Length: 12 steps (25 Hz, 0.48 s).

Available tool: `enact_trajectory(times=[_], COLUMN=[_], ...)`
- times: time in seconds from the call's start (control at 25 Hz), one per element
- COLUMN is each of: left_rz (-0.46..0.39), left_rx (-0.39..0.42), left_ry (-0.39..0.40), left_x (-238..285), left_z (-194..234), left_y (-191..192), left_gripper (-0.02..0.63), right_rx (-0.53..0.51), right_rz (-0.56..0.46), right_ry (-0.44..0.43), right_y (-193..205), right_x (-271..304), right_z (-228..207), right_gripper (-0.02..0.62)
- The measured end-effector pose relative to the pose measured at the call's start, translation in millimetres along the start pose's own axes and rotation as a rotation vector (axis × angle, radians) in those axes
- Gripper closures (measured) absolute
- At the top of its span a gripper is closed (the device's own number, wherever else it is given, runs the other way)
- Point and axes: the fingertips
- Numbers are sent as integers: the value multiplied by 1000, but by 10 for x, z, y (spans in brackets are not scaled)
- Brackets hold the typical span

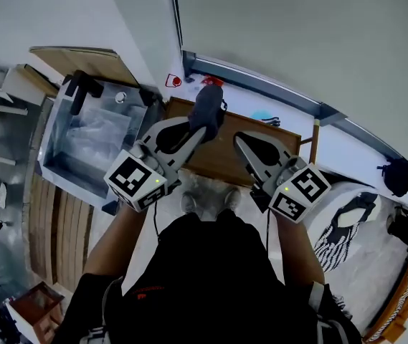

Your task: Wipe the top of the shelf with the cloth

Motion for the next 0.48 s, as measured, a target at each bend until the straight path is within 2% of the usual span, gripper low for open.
enact_trajectory(times=[0.28, 0.48], left_rz=[-44, -42], left_rx=[36, 28], left_ry=[20, 24], left_x=[-2, -18], left_z=[-93, -132], left_y=[-258, -363], left_gripper=[555, 554], right_rx=[-42, -57], right_rz=[-47, -68], right_ry=[14, 20], right_y=[-198, -264], right_x=[-161, -254], right_z=[123, 157], right_gripper=[592, 592])
Point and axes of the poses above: the fingertips, and each gripper's own axes: x forward along the fingers, z to its left, y out of its underside, and after that the axes turned 13 degrees about x, right-handed
